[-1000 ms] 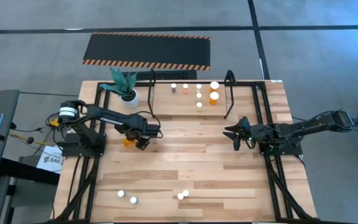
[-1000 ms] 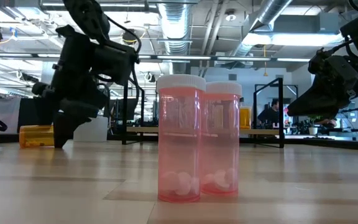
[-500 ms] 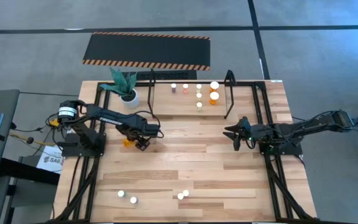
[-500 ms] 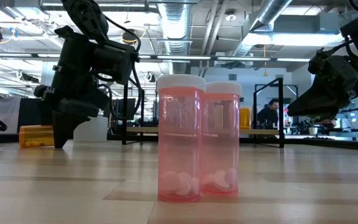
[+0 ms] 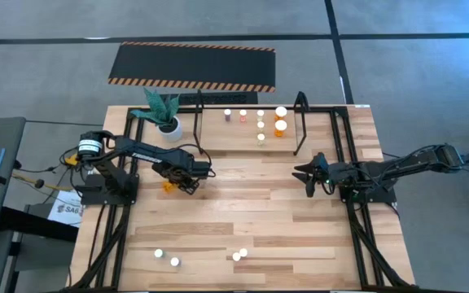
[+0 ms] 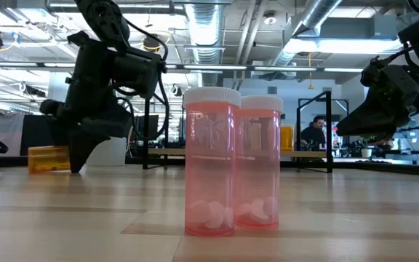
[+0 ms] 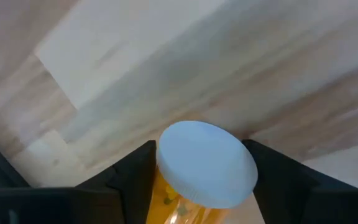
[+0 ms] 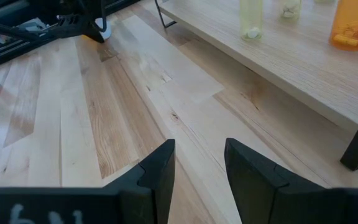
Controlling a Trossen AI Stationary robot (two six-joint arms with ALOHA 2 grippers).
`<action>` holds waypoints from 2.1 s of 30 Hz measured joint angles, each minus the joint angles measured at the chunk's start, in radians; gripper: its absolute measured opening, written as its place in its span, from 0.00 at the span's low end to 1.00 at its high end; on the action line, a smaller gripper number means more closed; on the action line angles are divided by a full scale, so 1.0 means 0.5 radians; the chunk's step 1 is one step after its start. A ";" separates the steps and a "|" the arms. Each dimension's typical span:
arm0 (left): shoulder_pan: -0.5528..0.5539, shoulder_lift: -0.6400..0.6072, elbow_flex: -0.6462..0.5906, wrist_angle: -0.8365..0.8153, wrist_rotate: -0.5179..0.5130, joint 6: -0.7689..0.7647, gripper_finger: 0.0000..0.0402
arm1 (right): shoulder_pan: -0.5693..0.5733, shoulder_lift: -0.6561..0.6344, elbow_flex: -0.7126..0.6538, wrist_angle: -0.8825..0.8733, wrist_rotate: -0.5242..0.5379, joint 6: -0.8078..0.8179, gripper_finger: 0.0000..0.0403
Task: Pick and place medicine bottles onto shelf by color
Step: Move the orange pill bottle to the top of the table
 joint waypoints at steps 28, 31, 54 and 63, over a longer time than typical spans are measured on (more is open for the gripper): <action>-0.232 -0.017 0.255 1.225 -0.756 0.555 0.51 | -0.001 0.001 0.000 0.000 0.000 0.000 0.40; -0.304 -0.008 0.257 1.489 -0.934 0.785 0.51 | -0.001 0.000 0.000 0.000 0.000 0.000 0.40; -0.367 0.390 0.244 2.488 -0.798 0.946 0.51 | 0.000 0.000 -0.001 -0.003 0.000 0.000 0.40; -0.410 0.565 0.241 2.819 -0.767 1.019 0.51 | 0.000 0.000 -0.001 0.001 0.000 0.000 0.40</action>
